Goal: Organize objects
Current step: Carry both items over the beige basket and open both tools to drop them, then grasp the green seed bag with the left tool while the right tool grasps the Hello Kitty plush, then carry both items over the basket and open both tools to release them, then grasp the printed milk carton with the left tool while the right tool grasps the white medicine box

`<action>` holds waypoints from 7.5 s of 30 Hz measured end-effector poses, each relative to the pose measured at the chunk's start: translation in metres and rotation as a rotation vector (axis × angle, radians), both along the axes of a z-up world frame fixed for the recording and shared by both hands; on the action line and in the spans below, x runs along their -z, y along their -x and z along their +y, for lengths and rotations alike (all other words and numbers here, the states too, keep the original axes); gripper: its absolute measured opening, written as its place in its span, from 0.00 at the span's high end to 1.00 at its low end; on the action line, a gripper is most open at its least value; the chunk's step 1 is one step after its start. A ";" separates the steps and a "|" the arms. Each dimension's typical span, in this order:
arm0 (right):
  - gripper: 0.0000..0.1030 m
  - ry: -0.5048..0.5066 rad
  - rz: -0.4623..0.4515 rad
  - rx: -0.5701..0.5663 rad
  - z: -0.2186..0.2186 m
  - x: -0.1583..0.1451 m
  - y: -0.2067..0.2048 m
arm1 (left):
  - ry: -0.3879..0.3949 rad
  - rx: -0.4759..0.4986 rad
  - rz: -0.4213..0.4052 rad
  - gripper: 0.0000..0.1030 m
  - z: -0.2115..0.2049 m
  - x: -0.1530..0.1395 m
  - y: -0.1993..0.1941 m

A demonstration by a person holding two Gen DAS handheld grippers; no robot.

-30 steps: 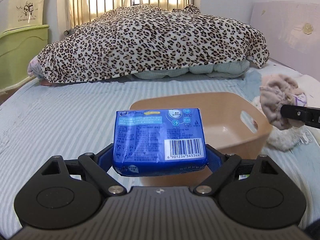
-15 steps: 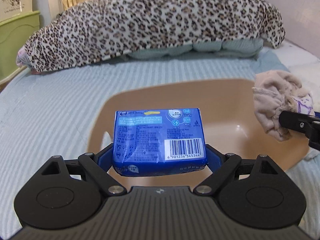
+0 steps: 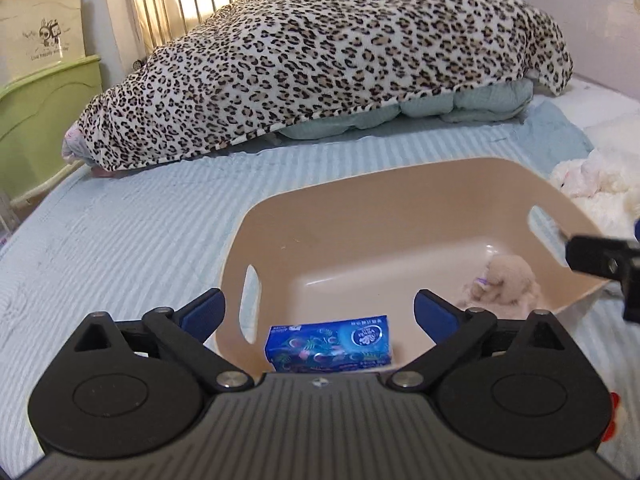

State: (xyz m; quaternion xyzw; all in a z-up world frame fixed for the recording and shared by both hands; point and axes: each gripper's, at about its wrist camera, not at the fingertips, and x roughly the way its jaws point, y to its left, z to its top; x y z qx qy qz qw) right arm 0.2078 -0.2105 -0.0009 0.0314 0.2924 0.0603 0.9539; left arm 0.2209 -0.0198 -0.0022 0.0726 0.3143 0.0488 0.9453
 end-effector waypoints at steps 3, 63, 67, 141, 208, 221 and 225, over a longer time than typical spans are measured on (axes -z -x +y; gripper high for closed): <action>0.13 0.013 -0.001 0.003 -0.005 -0.005 0.015 | 0.013 -0.003 0.004 0.02 0.004 -0.003 0.007; 0.27 0.084 0.197 -0.011 -0.019 0.089 0.059 | 0.207 0.063 0.251 0.42 -0.030 0.104 0.086; 0.53 0.087 0.207 -0.022 -0.016 0.093 0.053 | 0.214 0.090 0.257 0.50 -0.030 0.103 0.086; 0.03 0.081 -0.056 -0.046 0.031 -0.027 -0.004 | -0.005 0.070 0.096 0.07 0.005 -0.003 -0.028; 0.02 0.047 0.284 0.084 0.051 0.120 0.012 | 0.106 0.063 0.171 0.03 0.032 0.116 0.011; 0.34 0.030 0.273 0.122 0.023 0.108 0.049 | 0.132 0.076 0.162 0.05 0.033 0.120 0.018; 0.40 0.040 0.266 0.107 0.019 0.109 0.056 | 0.124 0.084 0.159 0.10 0.032 0.122 0.019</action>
